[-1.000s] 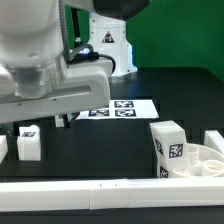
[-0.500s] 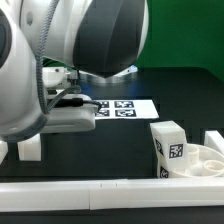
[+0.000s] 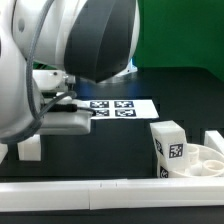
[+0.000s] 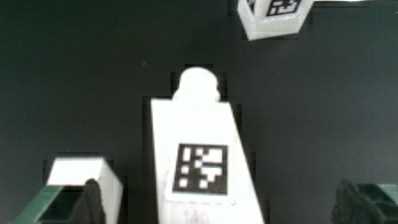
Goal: Assemble stool
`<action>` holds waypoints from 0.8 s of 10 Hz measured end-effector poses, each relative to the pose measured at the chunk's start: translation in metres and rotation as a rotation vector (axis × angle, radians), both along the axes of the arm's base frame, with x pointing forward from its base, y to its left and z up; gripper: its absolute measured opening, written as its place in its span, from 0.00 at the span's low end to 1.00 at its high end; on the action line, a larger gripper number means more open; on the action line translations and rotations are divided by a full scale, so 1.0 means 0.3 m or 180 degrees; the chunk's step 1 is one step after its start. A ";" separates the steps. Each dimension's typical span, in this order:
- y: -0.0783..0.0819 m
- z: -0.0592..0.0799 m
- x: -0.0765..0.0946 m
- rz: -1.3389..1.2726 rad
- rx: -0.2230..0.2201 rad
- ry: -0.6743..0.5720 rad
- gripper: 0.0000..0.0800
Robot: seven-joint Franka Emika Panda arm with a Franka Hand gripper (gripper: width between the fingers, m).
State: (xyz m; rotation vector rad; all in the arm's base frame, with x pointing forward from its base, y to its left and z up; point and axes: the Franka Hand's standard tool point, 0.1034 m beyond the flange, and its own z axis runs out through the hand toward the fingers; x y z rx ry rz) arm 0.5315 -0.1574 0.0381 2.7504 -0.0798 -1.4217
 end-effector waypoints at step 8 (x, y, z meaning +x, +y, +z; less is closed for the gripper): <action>0.021 -0.067 -0.066 -0.0283 -0.0320 0.0257 0.81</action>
Offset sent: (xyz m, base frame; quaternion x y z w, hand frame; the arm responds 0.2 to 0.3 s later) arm -0.0021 0.0155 -0.0222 0.0164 -0.0203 0.0487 0.9985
